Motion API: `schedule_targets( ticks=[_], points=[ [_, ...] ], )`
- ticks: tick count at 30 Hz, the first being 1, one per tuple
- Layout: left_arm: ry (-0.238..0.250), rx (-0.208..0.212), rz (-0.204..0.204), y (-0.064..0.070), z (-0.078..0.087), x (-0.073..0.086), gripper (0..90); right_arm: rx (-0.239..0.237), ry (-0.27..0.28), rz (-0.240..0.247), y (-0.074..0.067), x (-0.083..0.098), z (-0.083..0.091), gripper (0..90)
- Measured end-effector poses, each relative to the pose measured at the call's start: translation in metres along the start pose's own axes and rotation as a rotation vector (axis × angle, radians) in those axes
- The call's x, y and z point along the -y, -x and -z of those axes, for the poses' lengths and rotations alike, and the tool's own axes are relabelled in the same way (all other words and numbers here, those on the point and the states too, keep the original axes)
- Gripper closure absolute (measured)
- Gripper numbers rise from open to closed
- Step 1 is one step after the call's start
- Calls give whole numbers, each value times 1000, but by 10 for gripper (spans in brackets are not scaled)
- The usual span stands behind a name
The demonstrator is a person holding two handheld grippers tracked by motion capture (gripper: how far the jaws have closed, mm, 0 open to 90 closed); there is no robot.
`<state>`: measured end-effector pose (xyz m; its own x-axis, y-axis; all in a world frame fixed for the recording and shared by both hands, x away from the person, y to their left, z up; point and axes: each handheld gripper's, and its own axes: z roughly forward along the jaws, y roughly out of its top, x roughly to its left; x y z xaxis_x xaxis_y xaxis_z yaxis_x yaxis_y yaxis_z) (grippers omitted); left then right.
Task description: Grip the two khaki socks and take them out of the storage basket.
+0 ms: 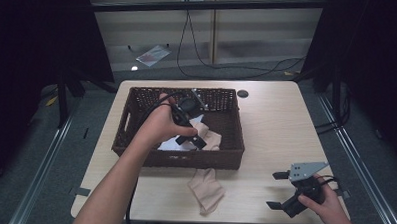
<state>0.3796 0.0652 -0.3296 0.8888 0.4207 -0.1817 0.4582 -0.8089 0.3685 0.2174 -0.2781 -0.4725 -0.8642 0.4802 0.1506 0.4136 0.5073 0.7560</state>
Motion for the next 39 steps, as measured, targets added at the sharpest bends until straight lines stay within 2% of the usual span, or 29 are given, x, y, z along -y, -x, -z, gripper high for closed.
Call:
schedule_targets(
  ticks=[1, 2, 9, 22, 31, 37, 39],
  points=[
    [-2, 1, -19, -5, -5, 0, 130, 3, 1, 0, 0, 0, 0, 22],
    [-2, 1, -19, -5, -5, 0, 130, 3, 1, 0, 0, 0, 0, 22],
    [-6, -25, 9, -27, -25, 1, 134, 5, 2, 3, 0, 0, 1, 22],
    [-9, -29, 48, -48, -48, 6, 141, 3, 2, 1, 0, 0, 0, 22],
    [-8, -47, 94, -61, -62, 8, 157, 2, 2, -3, -1, 0, 0, 22],
    [-8, -58, 118, -69, -72, 9, 201, 1, 4, -1, 0, 0, 0, 22],
    [8, -66, 129, -72, -76, 9, 228, 1, 4, -1, 0, 0, 0, 22]
  ],
)
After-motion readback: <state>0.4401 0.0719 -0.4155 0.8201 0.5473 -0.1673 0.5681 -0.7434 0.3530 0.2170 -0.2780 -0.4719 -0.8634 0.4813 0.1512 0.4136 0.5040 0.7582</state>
